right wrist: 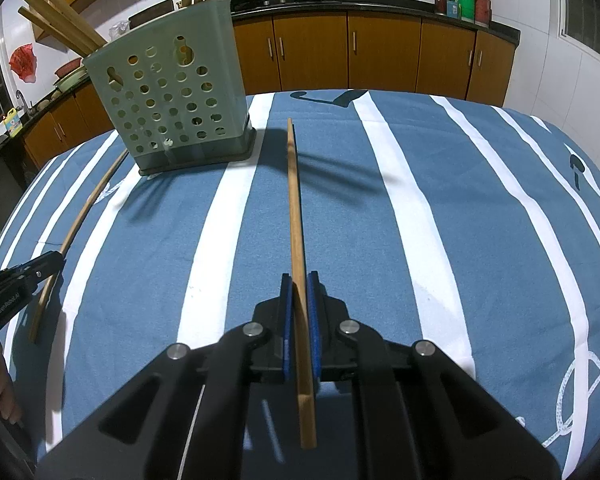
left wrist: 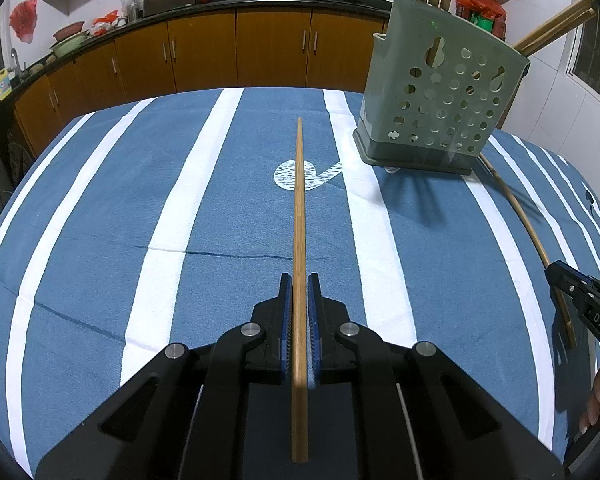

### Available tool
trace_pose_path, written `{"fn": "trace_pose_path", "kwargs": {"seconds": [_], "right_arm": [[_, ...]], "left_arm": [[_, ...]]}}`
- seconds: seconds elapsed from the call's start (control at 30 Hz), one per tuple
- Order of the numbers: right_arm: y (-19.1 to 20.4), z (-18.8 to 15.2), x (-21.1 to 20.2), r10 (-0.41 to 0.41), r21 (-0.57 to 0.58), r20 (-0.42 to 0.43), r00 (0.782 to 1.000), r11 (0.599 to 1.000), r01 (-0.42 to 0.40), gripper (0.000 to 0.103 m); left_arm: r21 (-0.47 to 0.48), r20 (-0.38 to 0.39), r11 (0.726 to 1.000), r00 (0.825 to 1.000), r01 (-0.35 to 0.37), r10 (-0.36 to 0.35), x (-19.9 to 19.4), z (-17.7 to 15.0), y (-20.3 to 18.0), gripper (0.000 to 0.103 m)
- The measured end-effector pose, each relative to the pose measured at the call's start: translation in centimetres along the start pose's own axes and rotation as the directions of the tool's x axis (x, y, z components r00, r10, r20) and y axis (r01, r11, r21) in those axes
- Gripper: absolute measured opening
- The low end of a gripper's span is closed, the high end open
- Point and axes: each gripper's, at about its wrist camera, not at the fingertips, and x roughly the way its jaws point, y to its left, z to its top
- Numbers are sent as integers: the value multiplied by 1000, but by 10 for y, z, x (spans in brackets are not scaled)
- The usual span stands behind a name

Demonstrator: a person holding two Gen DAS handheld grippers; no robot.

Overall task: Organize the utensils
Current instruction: 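Hold both grasped chopsticks steady above the cloth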

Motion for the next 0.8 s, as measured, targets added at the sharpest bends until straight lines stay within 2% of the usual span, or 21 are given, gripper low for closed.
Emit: {"fn": "trace_pose_path", "kwargs": {"seconds": [0.8], "right_arm": [[2, -4, -1, 7, 5, 2, 1000, 1000, -7, 10]], "left_arm": [[32, -2, 999, 1000, -16, 16, -4, -5, -1, 9]]}}
